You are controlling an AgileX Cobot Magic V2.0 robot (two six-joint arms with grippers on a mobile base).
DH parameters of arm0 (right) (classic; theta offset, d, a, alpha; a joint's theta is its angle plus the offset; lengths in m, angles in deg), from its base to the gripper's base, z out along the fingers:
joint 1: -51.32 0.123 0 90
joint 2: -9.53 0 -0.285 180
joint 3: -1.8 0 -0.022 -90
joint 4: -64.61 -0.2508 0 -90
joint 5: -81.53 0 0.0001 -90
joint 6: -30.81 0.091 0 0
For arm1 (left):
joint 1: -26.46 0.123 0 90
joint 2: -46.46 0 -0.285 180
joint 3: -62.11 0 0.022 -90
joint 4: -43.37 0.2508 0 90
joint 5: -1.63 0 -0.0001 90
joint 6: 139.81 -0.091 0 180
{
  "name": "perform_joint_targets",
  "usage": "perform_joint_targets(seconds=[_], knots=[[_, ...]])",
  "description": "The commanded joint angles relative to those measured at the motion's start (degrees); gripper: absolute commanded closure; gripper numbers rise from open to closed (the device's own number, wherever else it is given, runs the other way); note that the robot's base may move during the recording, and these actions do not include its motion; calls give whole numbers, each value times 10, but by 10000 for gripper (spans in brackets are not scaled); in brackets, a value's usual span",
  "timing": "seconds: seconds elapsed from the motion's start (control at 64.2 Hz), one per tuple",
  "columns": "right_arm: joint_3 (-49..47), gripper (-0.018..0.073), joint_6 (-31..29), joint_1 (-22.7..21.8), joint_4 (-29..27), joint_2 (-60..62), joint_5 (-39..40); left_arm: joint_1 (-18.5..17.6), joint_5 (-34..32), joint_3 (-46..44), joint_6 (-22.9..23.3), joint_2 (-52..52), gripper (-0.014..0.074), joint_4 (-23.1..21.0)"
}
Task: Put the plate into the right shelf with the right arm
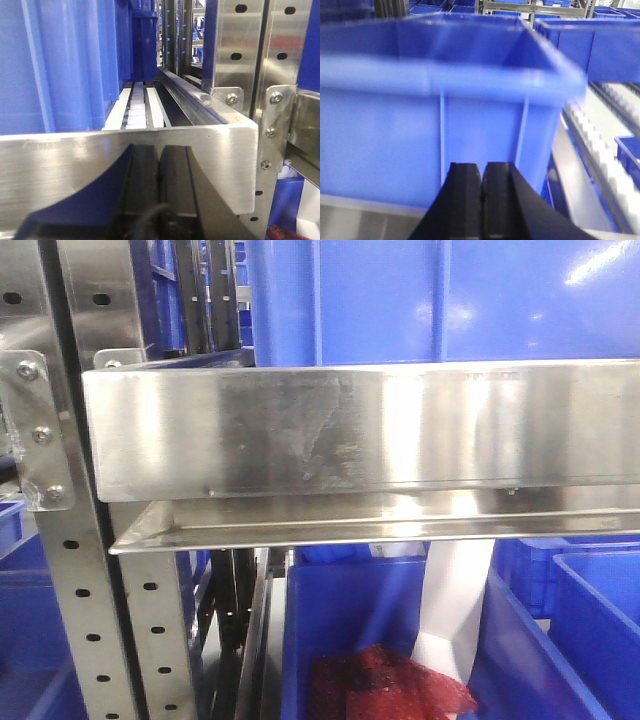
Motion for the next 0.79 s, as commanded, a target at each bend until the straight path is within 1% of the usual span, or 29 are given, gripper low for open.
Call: perform_joint_targets(seconds=[0.0,0.234,0.686,0.779], knots=[[12,505,0,-3,4,23,61,1,-51,5,1,7,643,-1],[46,505,0,-3,4,34,55,1,-51,5,1,7,643,-1],[56,505,0,-3,-2,34,59,1,-51,5,1,7,643,-1],[69,505,-16,-5,-5,34,62,1,-51,5,1,7,643,-1]])
